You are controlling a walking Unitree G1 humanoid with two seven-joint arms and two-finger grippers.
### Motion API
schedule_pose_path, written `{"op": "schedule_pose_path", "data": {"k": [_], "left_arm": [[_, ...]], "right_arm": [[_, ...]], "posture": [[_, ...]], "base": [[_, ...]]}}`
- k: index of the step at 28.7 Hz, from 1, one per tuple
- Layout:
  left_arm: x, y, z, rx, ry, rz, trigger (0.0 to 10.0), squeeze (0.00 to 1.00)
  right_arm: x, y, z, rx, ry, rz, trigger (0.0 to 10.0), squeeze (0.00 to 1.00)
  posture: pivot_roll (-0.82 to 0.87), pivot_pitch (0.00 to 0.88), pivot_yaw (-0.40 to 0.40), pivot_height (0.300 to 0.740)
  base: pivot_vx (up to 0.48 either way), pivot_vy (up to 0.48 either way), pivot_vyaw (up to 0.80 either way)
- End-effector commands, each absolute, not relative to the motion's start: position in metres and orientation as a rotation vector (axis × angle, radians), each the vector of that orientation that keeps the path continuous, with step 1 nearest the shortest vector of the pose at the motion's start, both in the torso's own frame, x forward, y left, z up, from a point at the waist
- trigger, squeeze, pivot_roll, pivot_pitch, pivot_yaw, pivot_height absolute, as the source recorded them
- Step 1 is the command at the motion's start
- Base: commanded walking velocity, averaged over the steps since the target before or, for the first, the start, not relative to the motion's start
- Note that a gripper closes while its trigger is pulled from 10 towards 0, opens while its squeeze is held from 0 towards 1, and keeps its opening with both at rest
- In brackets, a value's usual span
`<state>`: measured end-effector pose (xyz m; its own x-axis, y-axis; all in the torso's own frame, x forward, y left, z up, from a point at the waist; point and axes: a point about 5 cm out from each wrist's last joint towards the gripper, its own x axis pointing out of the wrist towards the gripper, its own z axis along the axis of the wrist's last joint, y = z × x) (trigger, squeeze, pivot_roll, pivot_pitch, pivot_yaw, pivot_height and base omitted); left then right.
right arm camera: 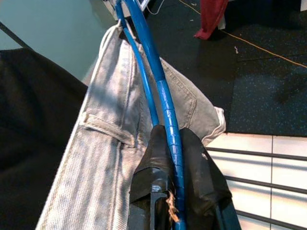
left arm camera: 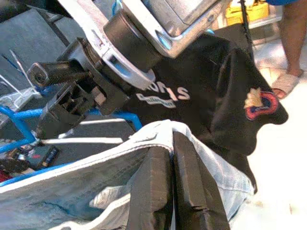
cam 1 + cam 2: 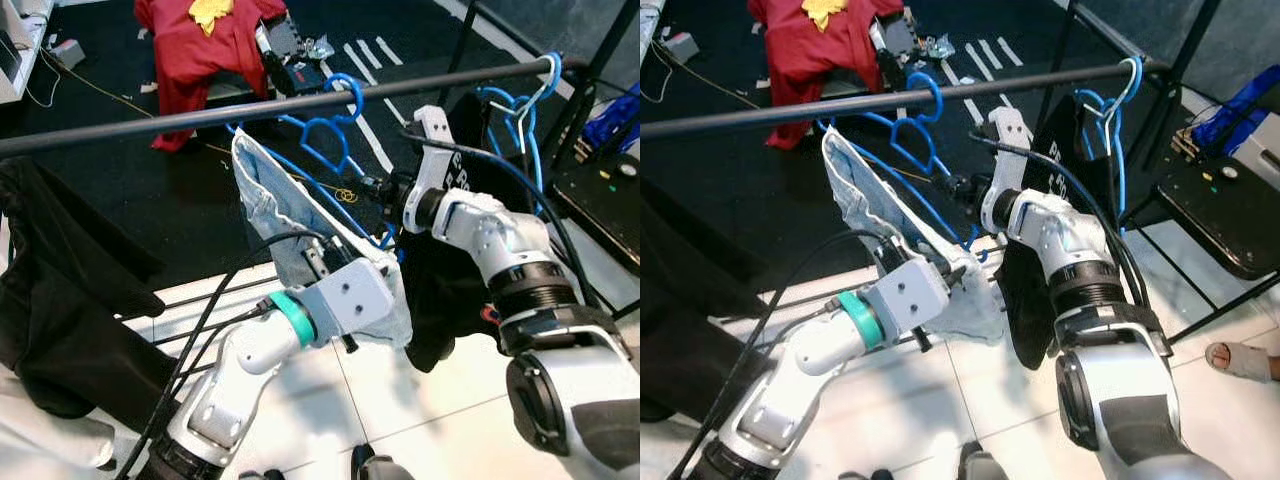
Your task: Hang hanger
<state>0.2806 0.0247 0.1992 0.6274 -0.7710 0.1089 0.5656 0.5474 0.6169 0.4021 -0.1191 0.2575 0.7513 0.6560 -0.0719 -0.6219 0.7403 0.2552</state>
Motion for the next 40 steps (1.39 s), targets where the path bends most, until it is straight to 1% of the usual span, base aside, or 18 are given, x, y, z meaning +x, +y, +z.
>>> {"op": "schedule_pose_path", "data": {"k": [1,3,6,13,17,18,20,21,22,24,25,26,27,28,30,33,34,40], "left_arm": [[0.266,-0.004,0.197,0.595,-0.470,-0.922,10.0,0.00],[0.266,-0.004,0.197,0.595,-0.470,-0.922,10.0,0.00],[0.267,-0.017,0.199,0.566,-0.488,-0.922,10.0,0.00],[0.265,-0.034,0.196,0.538,-0.493,-0.953,10.0,0.00],[0.264,-0.045,0.194,0.626,-0.542,-1.001,10.0,0.00],[0.270,-0.047,0.192,0.731,-0.588,-1.014,10.0,0.00],[0.270,-0.047,0.192,0.731,-0.588,-1.014,10.0,0.00],[0.279,-0.042,0.193,0.782,-0.599,-0.994,10.0,0.00],[0.279,-0.042,0.193,0.782,-0.599,-0.994,10.0,0.00],[0.297,-0.024,0.199,0.873,-0.612,-0.954,10.0,0.00],[0.297,-0.024,0.199,0.873,-0.612,-0.954,10.0,0.00],[0.300,-0.014,0.199,0.912,-0.612,-0.957,10.0,0.00],[0.300,-0.014,0.199,0.912,-0.612,-0.957,10.0,0.00],[0.301,-0.004,0.197,0.956,-0.611,-0.969,10.0,0.00],[0.301,0.004,0.194,1.002,-0.610,-0.975,10.0,0.00],[0.302,0.011,0.193,1.031,-0.613,-0.975,10.0,0.00],[0.307,0.019,0.196,1.074,-0.619,-0.947,10.0,0.00],[0.319,0.038,0.211,1.137,-0.633,-0.874,10.0,0.00]], "right_arm": [[0.405,-0.110,0.272,0.257,0.112,0.702,10.0,0.00],[0.405,-0.110,0.272,0.257,0.112,0.702,10.0,0.00],[0.407,-0.108,0.272,0.258,0.115,0.697,10.0,0.00],[0.409,-0.106,0.274,0.266,0.114,0.692,10.0,0.00],[0.409,-0.107,0.274,0.256,0.117,0.697,10.0,0.00],[0.409,-0.107,0.273,0.241,0.124,0.703,10.0,0.00],[0.409,-0.107,0.273,0.241,0.124,0.703,10.0,0.00],[0.409,-0.108,0.272,0.233,0.128,0.705,10.0,0.00],[0.409,-0.108,0.272,0.233,0.128,0.705,10.0,0.00],[0.409,-0.112,0.269,0.210,0.140,0.699,10.0,0.00],[0.409,-0.112,0.269,0.210,0.140,0.699,10.0,0.00],[0.409,-0.115,0.267,0.200,0.147,0.693,10.0,0.00],[0.409,-0.115,0.267,0.200,0.147,0.693,10.0,0.00],[0.409,-0.117,0.265,0.195,0.153,0.690,10.0,0.00],[0.408,-0.120,0.264,0.182,0.160,0.690,10.0,0.00],[0.408,-0.122,0.262,0.174,0.167,0.690,10.0,0.00],[0.408,-0.125,0.261,0.153,0.176,0.691,10.0,0.00],[0.407,-0.133,0.258,0.124,0.194,0.683,10.0,0.00]], "posture": [[-0.17,0.188,0.057,0.740],[-0.17,0.188,0.057,0.740],[-0.17,0.187,0.056,0.740],[-0.18,0.187,0.055,0.740],[-0.18,0.184,0.051,0.740],[-0.18,0.184,0.048,0.740],[-0.18,0.184,0.048,0.740],[-0.19,0.185,0.049,0.740],[-0.19,0.185,0.049,0.740],[-0.19,0.184,0.049,0.740],[-0.19,0.184,0.049,0.740],[-0.19,0.186,0.048,0.740],[-0.19,0.186,0.048,0.740],[-0.19,0.187,0.049,0.740],[-0.19,0.187,0.049,0.740],[-0.19,0.187,0.049,0.740],[-0.18,0.190,0.045,0.740],[-0.18,0.195,0.046,0.740]], "base": [[0.000,0.000,0.00],[0.000,0.000,0.00],[0.000,0.000,0.00],[0.000,0.000,0.00],[0.000,0.000,0.00],[0.000,0.000,0.00],[0.000,0.000,0.00],[0.000,0.000,0.00],[0.000,0.000,0.00],[0.000,0.000,0.00],[0.000,0.000,0.00],[0.000,0.000,0.00],[0.000,0.000,0.00],[0.000,0.000,0.00],[0.000,0.000,0.00],[0.000,0.000,0.00],[0.000,0.000,0.00],[0.000,0.000,0.00]]}}
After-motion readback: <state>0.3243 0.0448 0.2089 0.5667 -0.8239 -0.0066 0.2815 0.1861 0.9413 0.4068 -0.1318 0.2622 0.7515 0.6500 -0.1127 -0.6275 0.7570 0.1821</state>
